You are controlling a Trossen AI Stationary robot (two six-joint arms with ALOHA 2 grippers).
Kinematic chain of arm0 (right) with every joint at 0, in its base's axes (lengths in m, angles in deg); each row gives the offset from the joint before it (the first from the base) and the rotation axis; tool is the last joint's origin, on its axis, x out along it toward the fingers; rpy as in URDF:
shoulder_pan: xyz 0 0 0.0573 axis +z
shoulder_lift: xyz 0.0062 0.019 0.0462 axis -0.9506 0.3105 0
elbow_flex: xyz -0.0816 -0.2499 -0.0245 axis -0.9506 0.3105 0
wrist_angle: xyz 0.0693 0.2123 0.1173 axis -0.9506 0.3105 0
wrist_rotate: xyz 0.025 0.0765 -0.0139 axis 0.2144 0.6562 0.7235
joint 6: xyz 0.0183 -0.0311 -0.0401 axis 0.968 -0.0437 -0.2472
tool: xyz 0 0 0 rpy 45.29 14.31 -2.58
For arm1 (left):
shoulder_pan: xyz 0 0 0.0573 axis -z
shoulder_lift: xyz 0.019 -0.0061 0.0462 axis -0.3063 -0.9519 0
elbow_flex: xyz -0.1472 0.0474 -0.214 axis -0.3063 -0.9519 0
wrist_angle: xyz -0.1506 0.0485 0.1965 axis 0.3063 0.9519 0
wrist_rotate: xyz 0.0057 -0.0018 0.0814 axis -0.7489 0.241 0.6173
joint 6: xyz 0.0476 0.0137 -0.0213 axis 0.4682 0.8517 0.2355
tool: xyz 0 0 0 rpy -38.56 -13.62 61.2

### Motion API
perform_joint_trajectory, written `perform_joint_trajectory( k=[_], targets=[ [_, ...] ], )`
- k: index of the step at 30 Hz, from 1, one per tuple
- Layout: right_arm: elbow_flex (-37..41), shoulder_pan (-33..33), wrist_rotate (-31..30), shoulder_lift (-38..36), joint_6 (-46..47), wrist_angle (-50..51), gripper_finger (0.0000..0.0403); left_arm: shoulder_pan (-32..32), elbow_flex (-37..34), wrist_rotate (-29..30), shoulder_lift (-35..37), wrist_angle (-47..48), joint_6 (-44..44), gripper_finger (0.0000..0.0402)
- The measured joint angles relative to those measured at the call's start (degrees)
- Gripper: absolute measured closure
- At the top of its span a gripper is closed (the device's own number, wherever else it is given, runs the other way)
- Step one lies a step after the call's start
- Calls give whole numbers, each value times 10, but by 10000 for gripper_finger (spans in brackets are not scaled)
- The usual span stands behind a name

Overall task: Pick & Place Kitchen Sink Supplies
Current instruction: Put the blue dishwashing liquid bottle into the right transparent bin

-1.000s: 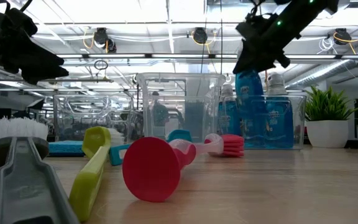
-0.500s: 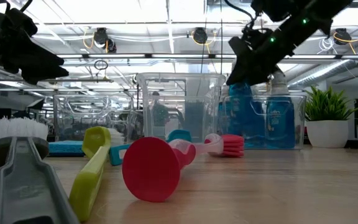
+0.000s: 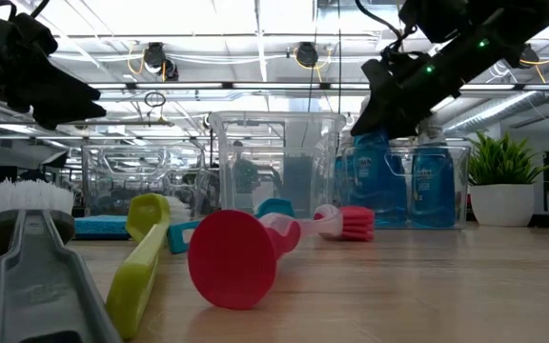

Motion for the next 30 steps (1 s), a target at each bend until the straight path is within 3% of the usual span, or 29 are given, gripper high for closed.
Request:
perform_joint_trajectory(
  k=[20, 30],
  targets=[
    [1, 0, 46, 0, -18, -13, 256, 0, 0, 0, 0, -3, 1, 149],
    [1, -1, 47, 1, -19, -9, 231, 0, 0, 0, 0, -3, 3, 149]
  ],
)
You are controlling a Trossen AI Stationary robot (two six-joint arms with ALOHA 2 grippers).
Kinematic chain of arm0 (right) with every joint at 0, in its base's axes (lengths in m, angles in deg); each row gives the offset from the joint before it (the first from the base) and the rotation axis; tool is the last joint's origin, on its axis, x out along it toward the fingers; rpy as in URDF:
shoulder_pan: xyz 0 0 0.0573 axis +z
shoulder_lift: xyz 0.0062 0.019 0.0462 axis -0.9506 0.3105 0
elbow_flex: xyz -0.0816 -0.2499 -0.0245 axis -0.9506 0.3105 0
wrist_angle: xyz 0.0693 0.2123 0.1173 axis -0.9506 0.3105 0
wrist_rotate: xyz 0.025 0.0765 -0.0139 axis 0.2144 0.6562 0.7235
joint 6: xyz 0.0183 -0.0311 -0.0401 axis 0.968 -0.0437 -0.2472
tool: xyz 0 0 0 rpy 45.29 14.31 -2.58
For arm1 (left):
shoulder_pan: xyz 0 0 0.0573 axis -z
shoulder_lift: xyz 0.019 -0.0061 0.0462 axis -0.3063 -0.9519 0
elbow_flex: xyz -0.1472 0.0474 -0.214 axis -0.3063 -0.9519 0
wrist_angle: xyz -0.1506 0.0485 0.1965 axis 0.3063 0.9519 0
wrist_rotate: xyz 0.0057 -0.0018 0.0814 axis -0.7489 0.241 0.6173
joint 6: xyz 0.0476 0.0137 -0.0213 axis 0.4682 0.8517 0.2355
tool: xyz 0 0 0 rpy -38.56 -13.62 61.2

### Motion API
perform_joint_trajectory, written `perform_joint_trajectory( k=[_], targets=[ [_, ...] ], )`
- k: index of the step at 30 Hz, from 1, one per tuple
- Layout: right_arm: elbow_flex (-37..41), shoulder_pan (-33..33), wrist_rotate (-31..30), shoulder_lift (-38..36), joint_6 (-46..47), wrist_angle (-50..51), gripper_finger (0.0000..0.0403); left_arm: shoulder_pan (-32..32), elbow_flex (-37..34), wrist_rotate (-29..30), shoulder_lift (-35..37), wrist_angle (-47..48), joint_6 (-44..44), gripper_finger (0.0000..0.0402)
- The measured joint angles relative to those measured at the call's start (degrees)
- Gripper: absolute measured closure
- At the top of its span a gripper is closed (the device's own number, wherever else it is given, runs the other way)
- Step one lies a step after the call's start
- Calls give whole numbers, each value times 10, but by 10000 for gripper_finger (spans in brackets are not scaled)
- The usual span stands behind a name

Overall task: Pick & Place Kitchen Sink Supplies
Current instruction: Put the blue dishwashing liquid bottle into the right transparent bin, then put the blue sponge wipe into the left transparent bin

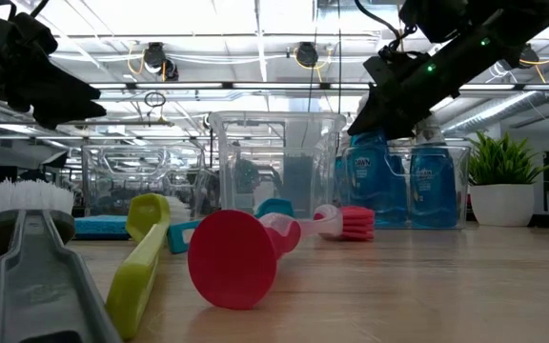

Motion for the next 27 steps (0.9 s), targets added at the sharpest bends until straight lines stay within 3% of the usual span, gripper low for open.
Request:
perform_joint_trajectory(
  k=[18, 27],
  targets=[
    [1, 0, 17, 1, -1, -3, 164, 0, 0, 0, 0, 0, -1, 149],
    [3, 0, 22, -20, -32, -9, 163, 0, 0, 0, 0, 0, -2, 149]
  ],
)
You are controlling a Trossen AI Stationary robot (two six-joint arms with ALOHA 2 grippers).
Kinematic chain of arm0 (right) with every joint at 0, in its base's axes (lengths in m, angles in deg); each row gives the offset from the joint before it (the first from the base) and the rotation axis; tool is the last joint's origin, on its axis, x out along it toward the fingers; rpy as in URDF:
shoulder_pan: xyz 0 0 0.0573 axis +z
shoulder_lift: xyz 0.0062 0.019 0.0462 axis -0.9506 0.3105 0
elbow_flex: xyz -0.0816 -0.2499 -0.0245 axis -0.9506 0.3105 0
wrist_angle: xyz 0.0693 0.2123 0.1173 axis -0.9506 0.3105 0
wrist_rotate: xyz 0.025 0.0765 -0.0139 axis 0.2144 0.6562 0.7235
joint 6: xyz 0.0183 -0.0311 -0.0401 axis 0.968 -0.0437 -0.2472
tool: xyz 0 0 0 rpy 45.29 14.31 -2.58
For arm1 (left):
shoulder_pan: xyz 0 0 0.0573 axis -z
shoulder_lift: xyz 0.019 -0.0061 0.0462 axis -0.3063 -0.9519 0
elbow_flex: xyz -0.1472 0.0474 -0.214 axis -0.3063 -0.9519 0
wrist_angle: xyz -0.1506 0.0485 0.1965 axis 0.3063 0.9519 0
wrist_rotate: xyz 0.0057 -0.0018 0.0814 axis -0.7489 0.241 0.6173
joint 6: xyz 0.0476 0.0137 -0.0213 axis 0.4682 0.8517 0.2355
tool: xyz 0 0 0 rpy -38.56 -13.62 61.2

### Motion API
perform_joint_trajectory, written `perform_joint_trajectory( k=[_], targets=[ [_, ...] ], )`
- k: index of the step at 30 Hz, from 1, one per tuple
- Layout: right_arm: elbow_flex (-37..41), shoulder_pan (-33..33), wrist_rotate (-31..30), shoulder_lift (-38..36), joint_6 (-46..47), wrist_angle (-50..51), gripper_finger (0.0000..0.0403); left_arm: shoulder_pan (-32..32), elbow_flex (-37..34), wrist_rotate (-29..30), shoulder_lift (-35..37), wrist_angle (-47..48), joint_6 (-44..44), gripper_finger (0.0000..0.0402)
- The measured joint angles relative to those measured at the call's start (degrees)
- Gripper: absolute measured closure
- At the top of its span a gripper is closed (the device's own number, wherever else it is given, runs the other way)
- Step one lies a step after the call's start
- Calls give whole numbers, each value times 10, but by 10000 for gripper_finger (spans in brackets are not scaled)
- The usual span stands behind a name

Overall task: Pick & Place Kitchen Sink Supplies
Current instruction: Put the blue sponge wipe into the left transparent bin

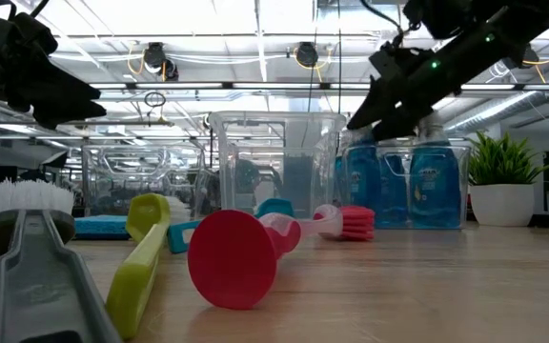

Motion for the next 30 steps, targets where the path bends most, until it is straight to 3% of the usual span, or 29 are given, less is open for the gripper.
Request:
perform_joint_trajectory(
  k=[18, 23, 30],
  targets=[
    [-2, 2, -1, -175, -120, -59, 177, 0, 0, 0, 0, 0, 0, 149],
    [-2, 2, 43, -218, -120, -58, 215, 0, 0, 0, 0, 0, -3, 149],
    [-2, 2, 111, -255, -112, -57, 300, 0, 0, 0, 0, -1, -3, 149]
  ],
)
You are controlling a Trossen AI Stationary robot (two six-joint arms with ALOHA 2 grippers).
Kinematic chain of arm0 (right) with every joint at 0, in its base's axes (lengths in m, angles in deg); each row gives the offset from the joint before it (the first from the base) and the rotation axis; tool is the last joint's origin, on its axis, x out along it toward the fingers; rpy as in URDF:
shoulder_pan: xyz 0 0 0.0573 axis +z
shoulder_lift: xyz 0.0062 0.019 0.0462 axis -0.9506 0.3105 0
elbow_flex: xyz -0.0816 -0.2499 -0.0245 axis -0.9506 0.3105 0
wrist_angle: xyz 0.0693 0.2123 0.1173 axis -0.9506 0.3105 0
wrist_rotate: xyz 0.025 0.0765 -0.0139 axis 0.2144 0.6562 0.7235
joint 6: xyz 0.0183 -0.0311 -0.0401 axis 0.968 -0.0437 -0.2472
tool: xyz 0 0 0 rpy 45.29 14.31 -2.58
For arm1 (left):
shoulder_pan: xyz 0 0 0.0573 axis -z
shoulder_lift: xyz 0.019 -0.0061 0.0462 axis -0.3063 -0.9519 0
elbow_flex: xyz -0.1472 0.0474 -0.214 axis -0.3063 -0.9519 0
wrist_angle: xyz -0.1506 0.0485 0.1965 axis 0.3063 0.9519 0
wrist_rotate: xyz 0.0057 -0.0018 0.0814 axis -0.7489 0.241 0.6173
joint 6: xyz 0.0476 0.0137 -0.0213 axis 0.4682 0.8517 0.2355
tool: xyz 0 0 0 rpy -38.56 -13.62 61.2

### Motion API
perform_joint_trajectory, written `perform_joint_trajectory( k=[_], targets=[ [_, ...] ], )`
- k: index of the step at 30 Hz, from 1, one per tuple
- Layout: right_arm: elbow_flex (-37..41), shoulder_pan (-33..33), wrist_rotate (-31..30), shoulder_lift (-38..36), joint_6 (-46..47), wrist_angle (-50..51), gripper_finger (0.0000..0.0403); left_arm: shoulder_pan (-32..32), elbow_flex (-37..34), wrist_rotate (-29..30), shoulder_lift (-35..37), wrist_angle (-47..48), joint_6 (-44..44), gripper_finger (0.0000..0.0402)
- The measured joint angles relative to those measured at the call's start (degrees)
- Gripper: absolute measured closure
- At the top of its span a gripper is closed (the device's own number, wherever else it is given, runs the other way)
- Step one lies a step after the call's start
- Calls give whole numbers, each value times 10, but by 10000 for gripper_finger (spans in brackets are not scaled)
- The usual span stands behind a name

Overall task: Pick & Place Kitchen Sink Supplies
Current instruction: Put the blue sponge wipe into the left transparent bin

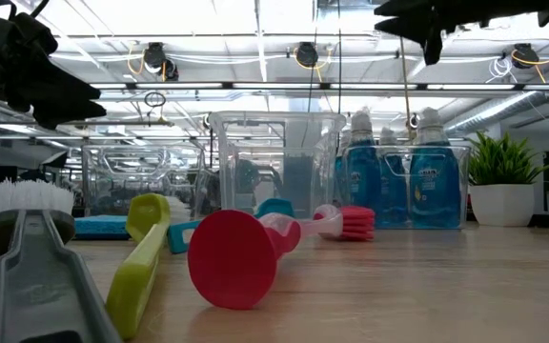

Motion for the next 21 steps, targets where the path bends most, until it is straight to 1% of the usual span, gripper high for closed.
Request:
perform_joint_trajectory(
  k=[5, 8, 10, 14, 21],
  targets=[
    [0, 0, 76, -5, 18, 2, 363, 0, 0, 0, 0, 0, 0, 149],
    [0, 0, 120, -4, 27, 3, 393, 0, 0, 0, 0, 0, 0, 149],
    [0, 0, 137, -5, 26, 4, 399, 0, 0, 0, 0, 0, 0, 149],
    [0, 0, 136, -15, 4, 11, 395, 0, 0, 0, 0, 0, 0, 149],
    [0, 0, 132, -69, -13, 81, 400, 0, 0, 0, 0, -11, -2, 149]
  ],
)
